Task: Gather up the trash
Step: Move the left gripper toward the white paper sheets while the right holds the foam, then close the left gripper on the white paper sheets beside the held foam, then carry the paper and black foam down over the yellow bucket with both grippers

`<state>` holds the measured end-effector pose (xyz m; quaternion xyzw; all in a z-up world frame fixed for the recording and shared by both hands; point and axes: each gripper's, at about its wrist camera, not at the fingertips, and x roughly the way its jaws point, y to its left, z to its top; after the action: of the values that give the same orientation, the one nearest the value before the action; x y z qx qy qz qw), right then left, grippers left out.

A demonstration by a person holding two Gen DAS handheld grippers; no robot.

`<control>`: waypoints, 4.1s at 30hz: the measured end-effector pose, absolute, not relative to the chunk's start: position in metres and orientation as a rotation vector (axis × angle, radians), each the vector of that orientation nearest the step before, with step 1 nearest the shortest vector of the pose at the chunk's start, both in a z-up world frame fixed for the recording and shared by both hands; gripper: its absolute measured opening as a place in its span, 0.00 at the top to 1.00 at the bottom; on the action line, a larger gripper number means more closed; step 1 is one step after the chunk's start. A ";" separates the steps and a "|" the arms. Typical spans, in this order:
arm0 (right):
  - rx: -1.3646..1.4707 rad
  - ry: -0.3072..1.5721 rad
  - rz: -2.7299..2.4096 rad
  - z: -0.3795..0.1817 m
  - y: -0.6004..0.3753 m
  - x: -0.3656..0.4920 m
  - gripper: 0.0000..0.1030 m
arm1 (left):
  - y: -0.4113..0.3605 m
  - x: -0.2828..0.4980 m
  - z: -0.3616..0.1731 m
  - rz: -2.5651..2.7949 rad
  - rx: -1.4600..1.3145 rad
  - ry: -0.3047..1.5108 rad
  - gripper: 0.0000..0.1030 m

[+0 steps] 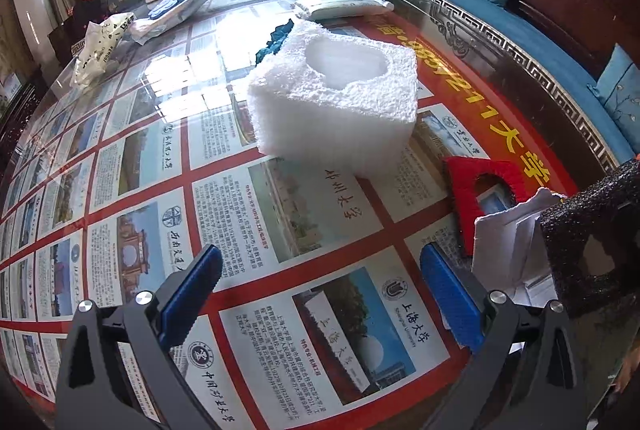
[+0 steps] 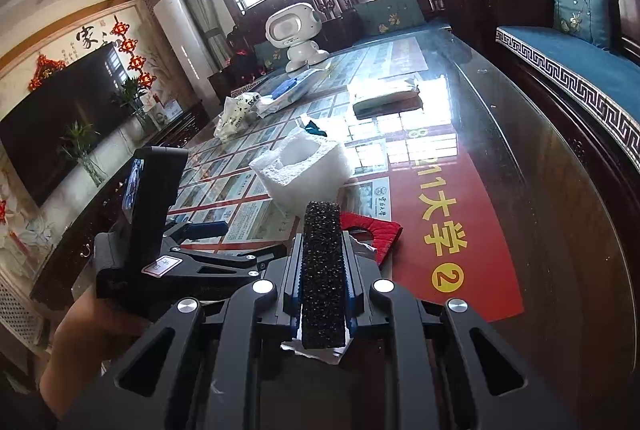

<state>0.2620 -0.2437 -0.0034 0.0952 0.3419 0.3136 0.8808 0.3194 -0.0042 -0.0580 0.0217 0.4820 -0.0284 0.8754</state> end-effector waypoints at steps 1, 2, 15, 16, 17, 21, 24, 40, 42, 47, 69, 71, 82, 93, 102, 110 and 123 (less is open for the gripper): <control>0.201 0.714 0.653 -0.004 -0.244 0.263 0.84 | -0.006 0.318 -0.058 -0.068 0.052 0.999 0.04; 0.204 0.715 0.653 -0.004 -0.245 0.263 0.84 | -0.008 0.318 -0.058 -0.087 0.052 0.999 0.04; 0.230 0.728 0.667 -0.010 -0.251 0.268 0.84 | -0.031 0.319 -0.056 -0.129 0.086 0.945 0.20; 0.233 0.727 0.669 -0.010 -0.251 0.268 0.84 | -0.033 0.319 -0.056 -0.134 0.100 0.940 0.23; 0.237 0.729 0.671 -0.011 -0.252 0.268 0.84 | -0.035 0.318 -0.056 -0.152 0.107 0.939 0.24; 0.245 0.729 0.667 -0.012 -0.255 0.268 0.84 | -0.041 0.314 -0.053 -0.206 0.131 0.919 0.22; 0.248 0.731 0.666 -0.012 -0.256 0.269 0.84 | -0.039 0.313 -0.050 -0.209 0.125 0.896 0.16; 0.288 0.740 0.686 -0.016 -0.261 0.271 0.84 | -0.033 0.306 -0.037 -0.540 -0.016 0.870 0.06; 0.293 0.737 0.692 -0.015 -0.264 0.271 0.84 | -0.038 0.309 -0.041 -0.567 -0.020 0.890 0.06; 0.306 0.726 0.701 -0.013 -0.277 0.271 0.84 | -0.051 0.318 -0.046 -0.692 -0.055 0.921 0.06; 0.328 0.756 0.727 -0.024 -0.280 0.274 0.84 | -0.095 0.336 -0.058 -0.865 -0.044 1.009 0.06; 0.331 0.757 0.729 -0.023 -0.280 0.274 0.84 | -0.094 0.334 -0.058 -0.873 -0.052 1.006 0.10; 0.308 0.751 0.717 -0.021 -0.274 0.269 0.84 | -0.087 0.316 -0.059 -0.845 -0.044 0.978 0.58; 0.279 0.698 0.686 -0.004 -0.284 0.256 0.84 | -0.084 0.311 -0.048 -0.831 -0.063 0.930 0.60; 0.239 0.708 0.674 -0.005 -0.281 0.253 0.84 | -0.092 0.305 -0.045 -0.820 0.001 0.928 0.60; 0.291 0.693 0.710 0.004 -0.290 0.254 0.84 | -0.097 0.299 -0.034 -0.805 0.023 0.912 0.38; 0.244 0.627 0.726 0.030 -0.288 0.226 0.84 | -0.085 0.279 -0.014 -0.814 -0.017 0.852 0.28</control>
<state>0.2261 -0.2880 0.0296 0.1170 0.3007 0.3484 0.8801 0.2794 -0.0846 -0.0139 -0.0081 0.4017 -0.3837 0.8315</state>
